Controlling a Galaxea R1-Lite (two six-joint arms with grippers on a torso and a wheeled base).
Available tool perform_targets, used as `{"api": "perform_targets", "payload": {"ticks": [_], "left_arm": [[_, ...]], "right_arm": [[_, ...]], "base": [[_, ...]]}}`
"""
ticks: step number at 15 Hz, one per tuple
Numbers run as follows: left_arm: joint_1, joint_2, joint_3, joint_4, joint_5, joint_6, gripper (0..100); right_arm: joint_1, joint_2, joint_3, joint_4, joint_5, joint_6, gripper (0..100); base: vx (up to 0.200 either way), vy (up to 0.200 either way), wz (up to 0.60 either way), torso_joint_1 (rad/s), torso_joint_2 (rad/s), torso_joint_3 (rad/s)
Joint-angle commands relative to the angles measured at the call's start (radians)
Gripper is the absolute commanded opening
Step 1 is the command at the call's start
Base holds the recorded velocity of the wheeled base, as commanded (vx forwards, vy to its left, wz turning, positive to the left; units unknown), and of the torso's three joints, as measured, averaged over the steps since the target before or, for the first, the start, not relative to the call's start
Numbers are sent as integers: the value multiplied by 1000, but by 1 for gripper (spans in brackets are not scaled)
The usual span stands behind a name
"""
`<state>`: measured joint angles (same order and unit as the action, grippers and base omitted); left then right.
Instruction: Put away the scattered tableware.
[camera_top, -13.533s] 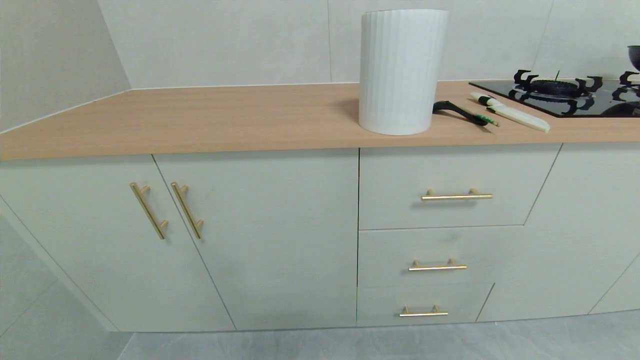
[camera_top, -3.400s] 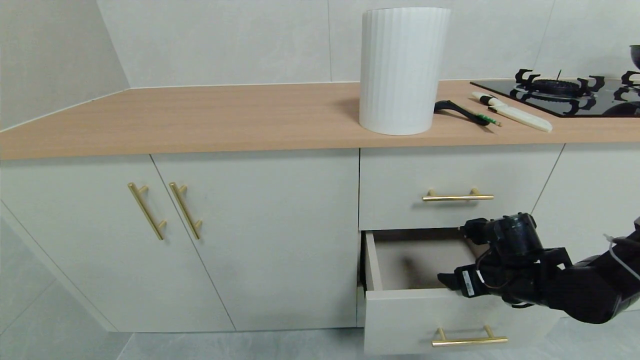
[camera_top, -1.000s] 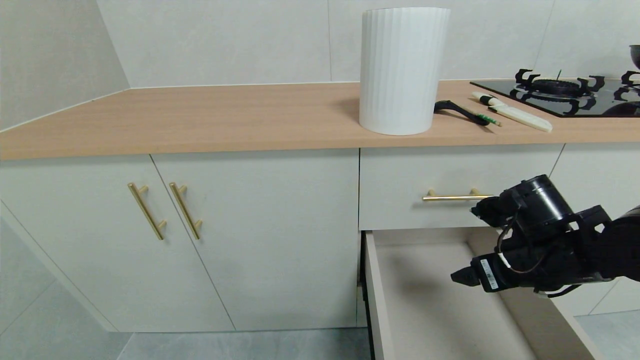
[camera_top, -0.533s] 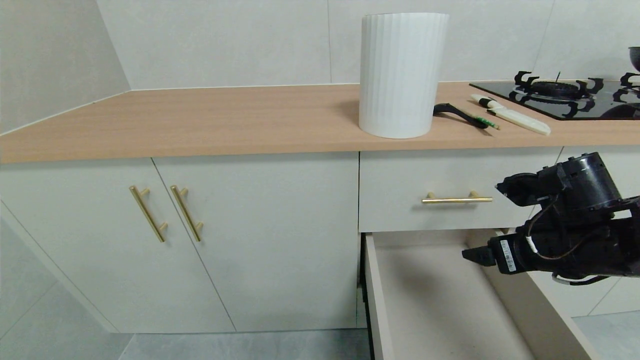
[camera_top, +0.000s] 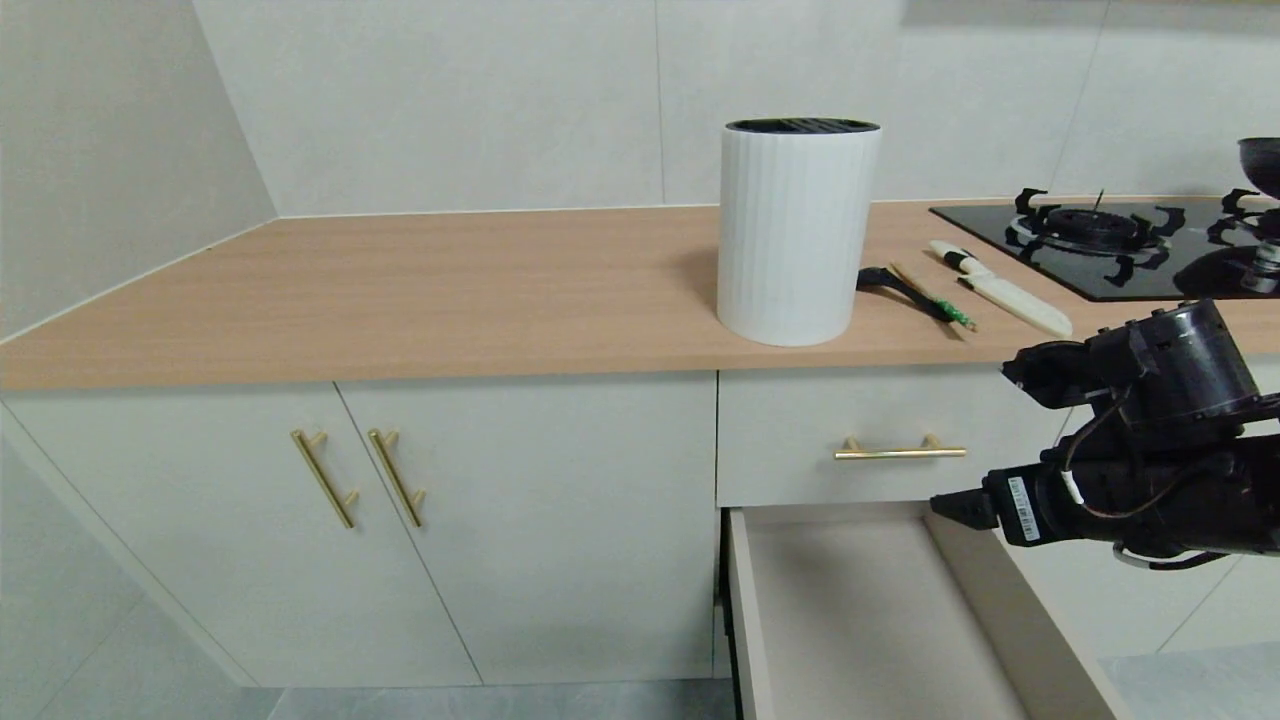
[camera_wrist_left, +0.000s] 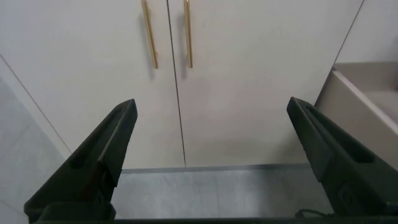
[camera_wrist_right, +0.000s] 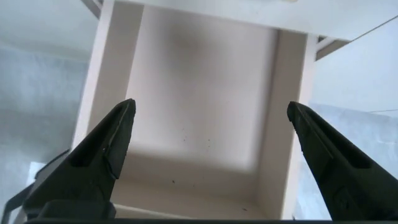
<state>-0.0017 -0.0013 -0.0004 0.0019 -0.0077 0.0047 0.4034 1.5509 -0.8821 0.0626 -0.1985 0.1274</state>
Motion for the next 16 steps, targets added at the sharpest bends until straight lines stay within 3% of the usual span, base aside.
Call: {"api": "perform_targets", "payload": {"ticks": [1, 8, 14, 16], "left_arm": [[0, 1, -1, 0, 0, 0, 100], [0, 1, 0, 0, 0, 0, 100], [0, 1, 0, 0, 0, 0, 100], [-1, 1, 0, 0, 0, 0, 100]], "right_arm": [[0, 0, 0, 0, -1, 0, 100], [0, 5, 2, -10, -7, 0, 100], [0, 31, 43, -155, -39, -2, 100], [0, 72, 40, -260, -61, 6, 100]], "base": [[0, 0, 0, 173, -466, -276], [0, 0, 0, 191, -478, -288], [0, 0, 0, 62, -137, -80], [0, 0, 0, 0, 0, 0]]}}
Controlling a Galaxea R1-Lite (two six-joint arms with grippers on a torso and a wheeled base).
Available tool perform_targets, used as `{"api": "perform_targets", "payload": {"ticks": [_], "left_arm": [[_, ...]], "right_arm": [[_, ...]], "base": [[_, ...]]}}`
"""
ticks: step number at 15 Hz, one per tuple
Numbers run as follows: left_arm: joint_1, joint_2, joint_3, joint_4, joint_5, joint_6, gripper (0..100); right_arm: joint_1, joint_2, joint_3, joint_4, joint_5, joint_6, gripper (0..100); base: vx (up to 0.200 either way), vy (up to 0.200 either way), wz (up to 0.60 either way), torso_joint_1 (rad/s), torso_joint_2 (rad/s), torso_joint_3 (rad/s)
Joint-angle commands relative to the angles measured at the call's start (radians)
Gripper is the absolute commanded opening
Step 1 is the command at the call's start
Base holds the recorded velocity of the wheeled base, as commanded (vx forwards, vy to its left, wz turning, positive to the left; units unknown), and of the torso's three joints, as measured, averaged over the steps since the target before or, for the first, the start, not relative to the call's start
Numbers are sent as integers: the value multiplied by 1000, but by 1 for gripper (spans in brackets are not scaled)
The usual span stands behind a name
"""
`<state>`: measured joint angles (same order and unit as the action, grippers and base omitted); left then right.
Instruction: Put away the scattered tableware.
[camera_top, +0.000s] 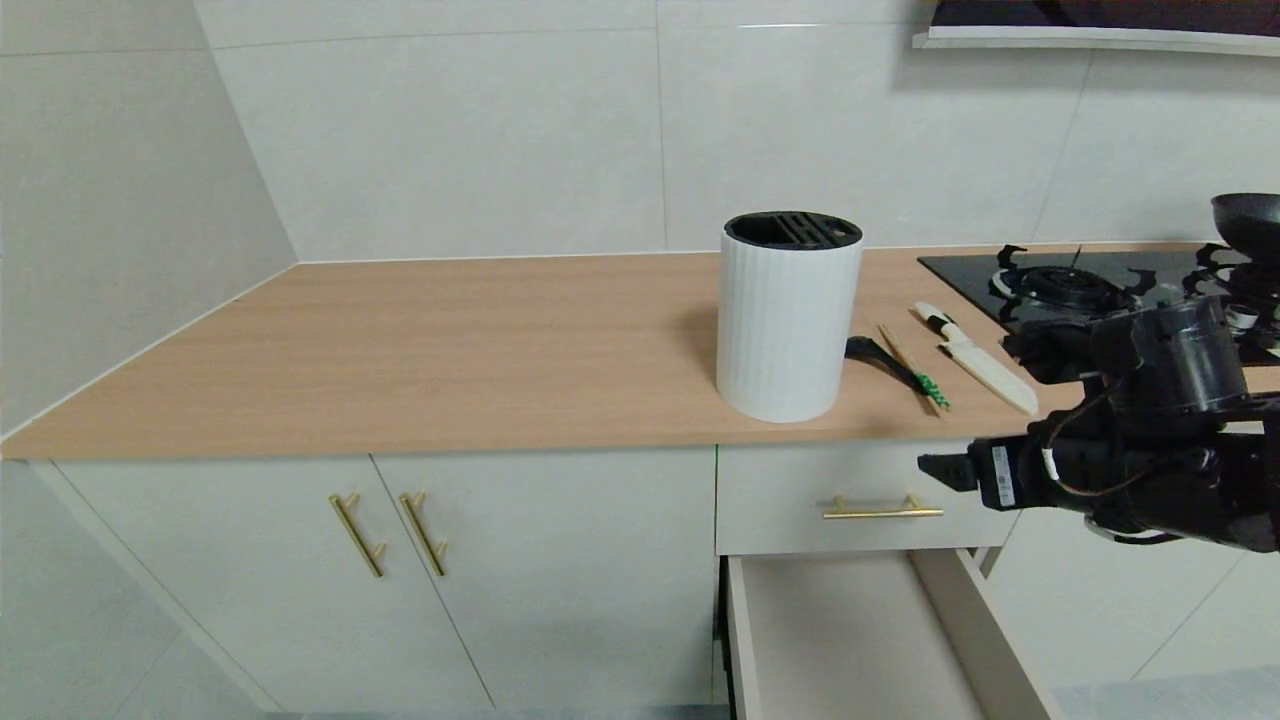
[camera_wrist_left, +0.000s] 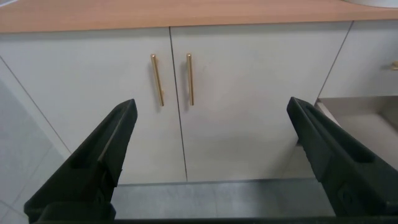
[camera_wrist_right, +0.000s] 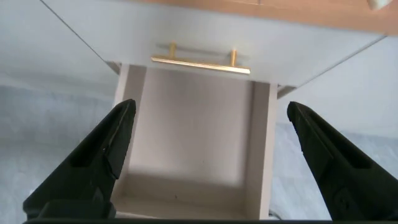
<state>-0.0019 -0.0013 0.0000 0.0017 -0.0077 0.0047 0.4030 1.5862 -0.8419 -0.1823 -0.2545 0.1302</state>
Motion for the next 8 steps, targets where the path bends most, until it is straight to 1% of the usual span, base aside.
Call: {"api": "perform_targets", "payload": {"ticks": [1, 2, 4, 5, 8], "left_arm": [[0, 1, 0, 0, 0, 0, 100], [0, 1, 0, 0, 0, 0, 100], [0, 1, -2, 0, 0, 0, 100], [0, 1, 0, 0, 0, 0, 100], [0, 1, 0, 0, 0, 0, 100]], "right_arm": [[-10, 98, 1, -123, -71, 3, 100], [-12, 152, 3, -216, -138, 5, 100], [-13, 229, 4, -350, -197, 26, 100], [-15, 250, 1, -376, -197, 26, 100], [-24, 287, -45, -379, -190, 26, 100]], "base": [[0, 0, 0, 0, 0, 0], [0, 0, 0, 0, 0, 0], [0, 0, 0, 0, 0, 0], [0, 0, 0, 0, 0, 0], [0, 0, 0, 0, 0, 0]]}}
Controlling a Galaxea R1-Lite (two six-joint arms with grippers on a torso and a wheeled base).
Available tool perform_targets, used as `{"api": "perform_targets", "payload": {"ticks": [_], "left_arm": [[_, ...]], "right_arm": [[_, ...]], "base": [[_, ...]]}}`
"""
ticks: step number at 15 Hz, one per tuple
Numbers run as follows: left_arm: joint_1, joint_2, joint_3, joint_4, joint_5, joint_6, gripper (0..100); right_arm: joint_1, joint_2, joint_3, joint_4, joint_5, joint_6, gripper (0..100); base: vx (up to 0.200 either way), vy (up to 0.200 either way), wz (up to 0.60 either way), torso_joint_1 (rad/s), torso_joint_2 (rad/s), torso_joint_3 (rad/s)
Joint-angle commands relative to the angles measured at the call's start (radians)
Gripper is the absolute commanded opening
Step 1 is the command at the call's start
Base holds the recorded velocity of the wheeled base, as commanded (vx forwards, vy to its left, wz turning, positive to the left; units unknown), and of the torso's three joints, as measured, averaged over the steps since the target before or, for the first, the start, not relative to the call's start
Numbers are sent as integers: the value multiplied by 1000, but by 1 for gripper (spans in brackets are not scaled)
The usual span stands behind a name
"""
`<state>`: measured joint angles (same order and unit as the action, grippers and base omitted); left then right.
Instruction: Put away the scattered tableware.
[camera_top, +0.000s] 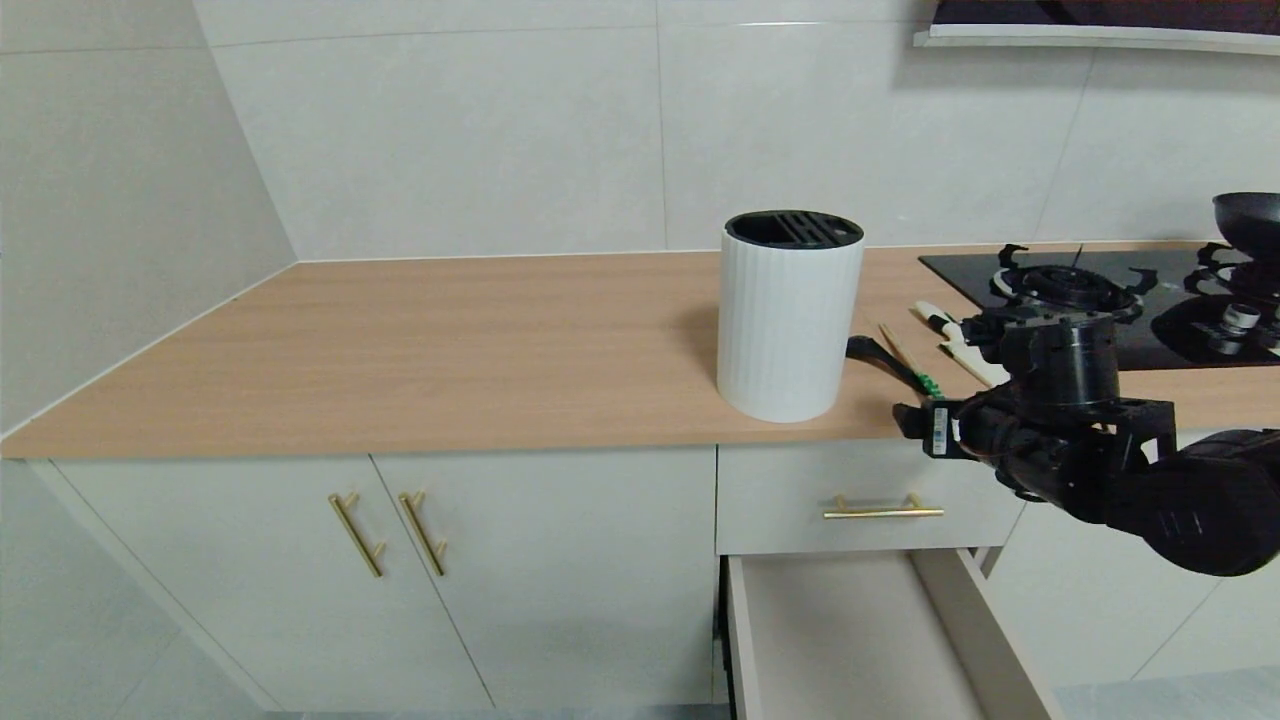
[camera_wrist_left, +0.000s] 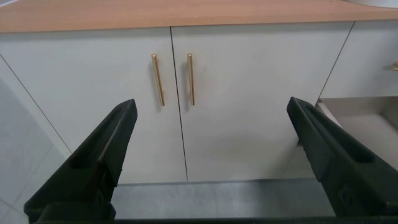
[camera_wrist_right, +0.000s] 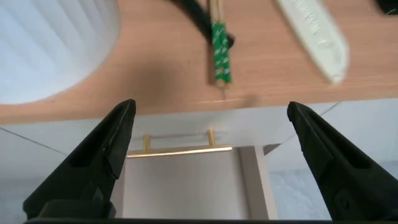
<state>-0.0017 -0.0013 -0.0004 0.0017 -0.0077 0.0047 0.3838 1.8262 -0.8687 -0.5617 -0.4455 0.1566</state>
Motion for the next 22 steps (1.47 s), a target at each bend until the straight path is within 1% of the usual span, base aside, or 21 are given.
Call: {"api": "perform_targets", "payload": {"ticks": [1, 5, 7, 11, 12, 22], "left_arm": [[0, 1, 0, 0, 0, 0, 100], [0, 1, 0, 0, 0, 0, 100], [0, 1, 0, 0, 0, 0, 100], [0, 1, 0, 0, 0, 0, 100], [0, 1, 0, 0, 0, 0, 100], [0, 1, 0, 0, 0, 0, 100]], "right_arm": [[-19, 68, -42, 0, 1, 0, 100], [-75, 94, -79, -3, 25, 3, 100], [-82, 97, -90, -3, 44, 14, 100], [-83, 105, -98, -3, 45, 24, 100], [-83, 108, -98, -1, 45, 24, 0], [-83, 110, -98, -1, 44, 24, 0]], "base": [[0, 0, 0, 0, 0, 0], [0, 0, 0, 0, 0, 0], [0, 0, 0, 0, 0, 0], [0, 0, 0, 0, 0, 0], [0, 0, 0, 0, 0, 0], [0, 0, 0, 0, 0, 0]]}}
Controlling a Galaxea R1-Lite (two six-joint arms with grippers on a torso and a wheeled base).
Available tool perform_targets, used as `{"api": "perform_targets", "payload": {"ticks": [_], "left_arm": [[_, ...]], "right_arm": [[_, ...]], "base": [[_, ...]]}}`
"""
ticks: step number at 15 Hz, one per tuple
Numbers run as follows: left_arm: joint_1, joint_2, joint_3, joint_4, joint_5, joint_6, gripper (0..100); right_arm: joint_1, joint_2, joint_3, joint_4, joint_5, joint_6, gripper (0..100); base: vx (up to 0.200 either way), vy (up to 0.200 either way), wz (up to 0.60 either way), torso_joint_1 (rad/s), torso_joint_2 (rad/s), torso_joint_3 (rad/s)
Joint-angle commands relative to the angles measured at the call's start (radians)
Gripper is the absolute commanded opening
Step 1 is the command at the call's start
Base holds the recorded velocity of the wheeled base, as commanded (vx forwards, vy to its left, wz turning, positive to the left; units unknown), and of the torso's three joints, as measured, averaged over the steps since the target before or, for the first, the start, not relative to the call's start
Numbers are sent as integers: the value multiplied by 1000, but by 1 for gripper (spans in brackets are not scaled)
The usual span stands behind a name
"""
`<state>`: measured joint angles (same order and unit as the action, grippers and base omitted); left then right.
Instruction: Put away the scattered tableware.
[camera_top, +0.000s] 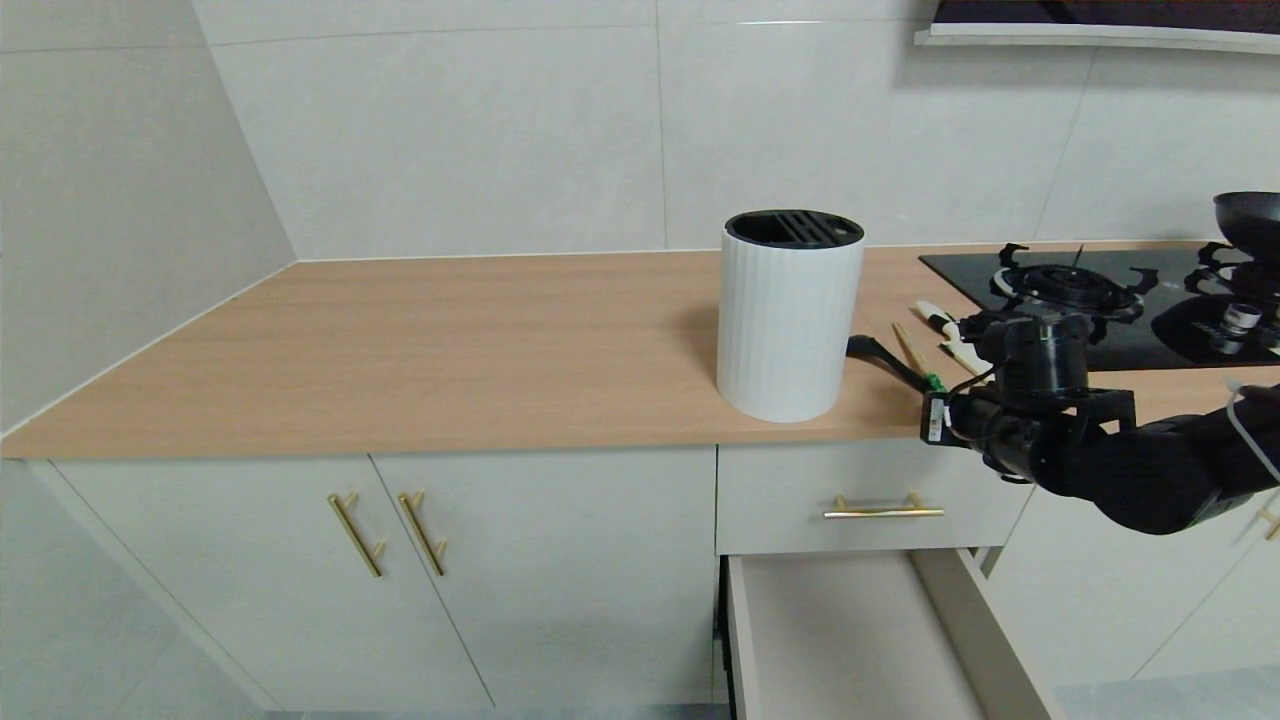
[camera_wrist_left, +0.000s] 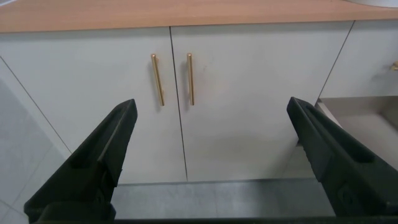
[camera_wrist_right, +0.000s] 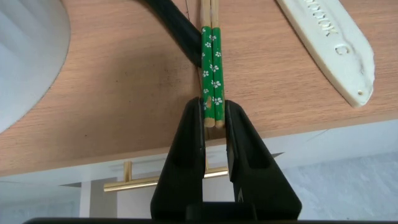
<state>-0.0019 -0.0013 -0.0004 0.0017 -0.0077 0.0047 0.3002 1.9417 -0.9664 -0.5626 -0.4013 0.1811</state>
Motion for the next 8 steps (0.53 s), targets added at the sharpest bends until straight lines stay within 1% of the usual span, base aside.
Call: {"api": "perform_targets", "payload": {"ticks": [1, 4, 6, 8], "left_arm": [[-1, 1, 0, 0, 0, 0, 100], [0, 1, 0, 0, 0, 0, 100], [0, 1, 0, 0, 0, 0, 100], [0, 1, 0, 0, 0, 0, 100]], "right_arm": [[0, -12, 2, 0, -1, 0, 0], [2, -56, 12, 7, -1, 0, 0], [5, -147, 55, 16, 7, 0, 0], [8, -227, 72, 66, 41, -2, 0]], "base": [[0, 0, 0, 0, 0, 0], [0, 0, 0, 0, 0, 0], [0, 0, 0, 0, 0, 0], [0, 0, 0, 0, 0, 0]]}}
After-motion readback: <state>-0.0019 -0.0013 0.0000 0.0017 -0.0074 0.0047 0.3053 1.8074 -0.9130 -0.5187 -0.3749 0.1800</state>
